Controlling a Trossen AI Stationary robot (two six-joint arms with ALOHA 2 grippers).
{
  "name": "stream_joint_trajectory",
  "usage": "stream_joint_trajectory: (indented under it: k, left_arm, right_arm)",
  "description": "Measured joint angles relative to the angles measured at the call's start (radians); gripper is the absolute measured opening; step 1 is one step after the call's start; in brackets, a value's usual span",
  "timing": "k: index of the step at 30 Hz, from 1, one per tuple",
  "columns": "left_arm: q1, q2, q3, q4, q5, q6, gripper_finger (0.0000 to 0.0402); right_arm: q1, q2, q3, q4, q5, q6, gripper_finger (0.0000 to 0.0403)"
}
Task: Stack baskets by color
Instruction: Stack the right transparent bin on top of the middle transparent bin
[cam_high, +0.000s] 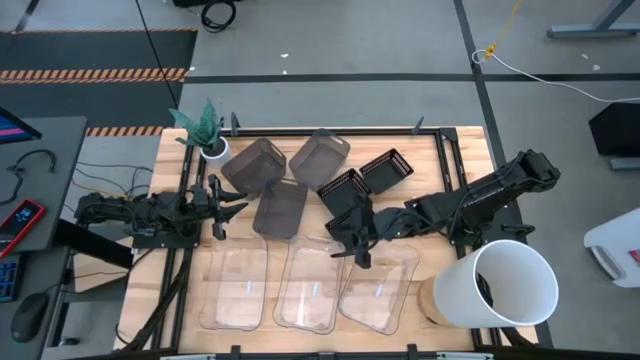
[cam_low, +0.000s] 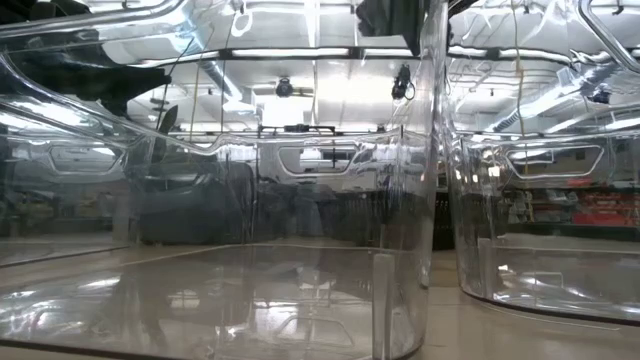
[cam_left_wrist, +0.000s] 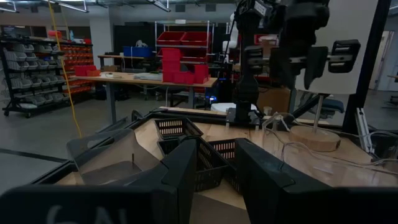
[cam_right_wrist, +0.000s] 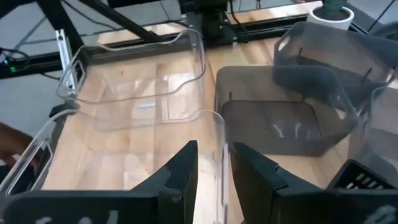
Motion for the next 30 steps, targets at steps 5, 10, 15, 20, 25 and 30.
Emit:
stream_joint_trajectory:
  k: [5, 10, 15, 20, 25, 30]
  left_arm:
    - [0.0, 0.0, 0.0, 0.0, 0.0, 0.0, 0.0117]
    - [0.0, 0.0, 0.0, 0.0, 0.0, 0.0, 0.0117]
    - [0.0, 0.005, 0.0, 0.005, 0.0, 0.0, 0.0117]
    - [0.0, 0.021, 0.0, 0.003, 0.0, 0.0, 0.0117]
    - [0.0, 0.022, 0.0, 0.001, 0.0, 0.0, 0.0117]
    - [0.0, 0.022, 0.0, 0.001, 0.0, 0.0, 0.0117]
  right_arm:
    - [-0.049, 0.002, 0.106, -0.098, -0.006, -0.02, 0.0103]
    - [-0.098, 0.058, 0.28, -0.286, -0.042, -0.035, 0.0103]
    - [-0.104, 0.199, 0.439, -0.541, -0.103, 0.0, 0.0103]
    - [-0.084, 0.308, 0.578, -0.718, -0.127, 0.028, 0.0103]
    - [-0.074, 0.375, 0.694, -0.89, -0.141, 0.054, 0.0103]
    - [-0.073, 0.387, 0.736, -1.04, -0.144, 0.083, 0.0103]
